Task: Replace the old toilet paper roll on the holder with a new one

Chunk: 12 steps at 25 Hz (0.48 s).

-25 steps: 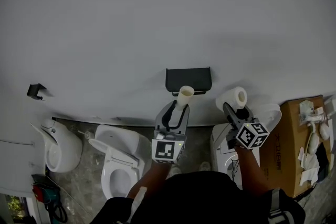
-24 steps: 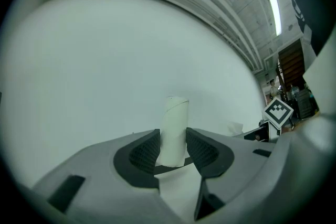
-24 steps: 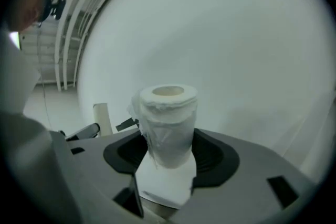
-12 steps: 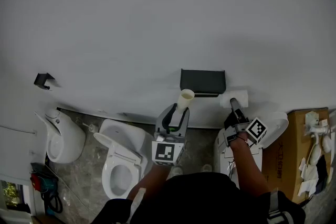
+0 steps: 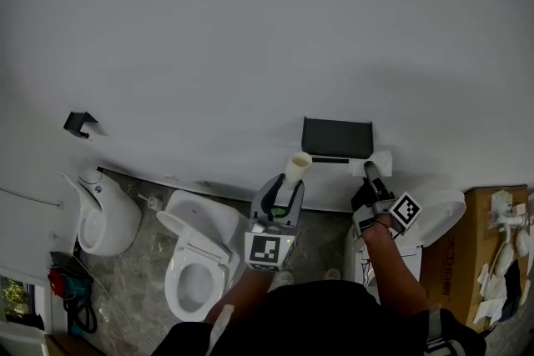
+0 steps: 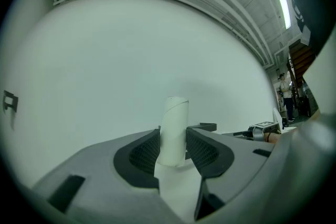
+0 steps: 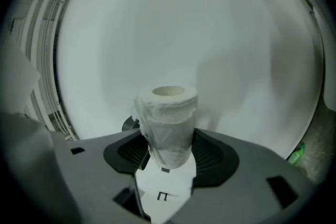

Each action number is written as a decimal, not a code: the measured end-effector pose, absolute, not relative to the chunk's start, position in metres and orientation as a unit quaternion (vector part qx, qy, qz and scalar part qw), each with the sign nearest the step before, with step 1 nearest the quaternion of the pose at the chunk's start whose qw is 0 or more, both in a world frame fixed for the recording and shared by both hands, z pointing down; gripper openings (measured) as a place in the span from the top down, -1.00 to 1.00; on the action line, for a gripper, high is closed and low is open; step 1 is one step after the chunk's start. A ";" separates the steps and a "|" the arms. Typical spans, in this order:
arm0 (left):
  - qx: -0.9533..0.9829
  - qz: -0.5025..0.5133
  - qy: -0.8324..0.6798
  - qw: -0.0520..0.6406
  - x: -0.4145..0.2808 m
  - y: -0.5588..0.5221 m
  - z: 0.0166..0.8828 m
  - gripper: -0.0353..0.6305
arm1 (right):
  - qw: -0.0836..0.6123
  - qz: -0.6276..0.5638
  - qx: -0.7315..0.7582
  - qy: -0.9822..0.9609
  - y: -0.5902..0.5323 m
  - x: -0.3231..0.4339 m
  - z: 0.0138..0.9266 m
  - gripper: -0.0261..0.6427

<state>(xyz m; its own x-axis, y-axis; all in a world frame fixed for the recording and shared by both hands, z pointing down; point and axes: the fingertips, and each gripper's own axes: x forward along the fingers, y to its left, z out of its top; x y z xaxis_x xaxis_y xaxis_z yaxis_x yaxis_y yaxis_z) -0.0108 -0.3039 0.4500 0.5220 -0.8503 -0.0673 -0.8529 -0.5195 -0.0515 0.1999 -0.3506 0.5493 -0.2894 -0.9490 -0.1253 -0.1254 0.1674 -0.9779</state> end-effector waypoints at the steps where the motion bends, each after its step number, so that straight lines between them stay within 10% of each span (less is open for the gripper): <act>1: -0.870 0.017 0.491 0.038 -0.014 -0.304 0.450 0.43 | 0.423 -0.489 -0.419 0.638 -0.352 0.196 0.549 0.16; 12: -0.859 0.009 0.511 0.038 -0.041 -0.306 0.452 0.43 | 0.414 -0.510 -0.390 0.646 -0.363 0.151 0.555 0.16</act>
<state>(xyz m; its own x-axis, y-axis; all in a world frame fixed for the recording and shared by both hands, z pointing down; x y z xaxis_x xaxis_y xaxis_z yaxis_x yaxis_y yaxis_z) -0.0415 -0.3056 0.4521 0.4783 -0.8765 -0.0535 -0.8779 -0.4756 -0.0562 0.1507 -0.3630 0.5552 -0.3537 -0.9253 -0.1371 -0.0822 0.1767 -0.9808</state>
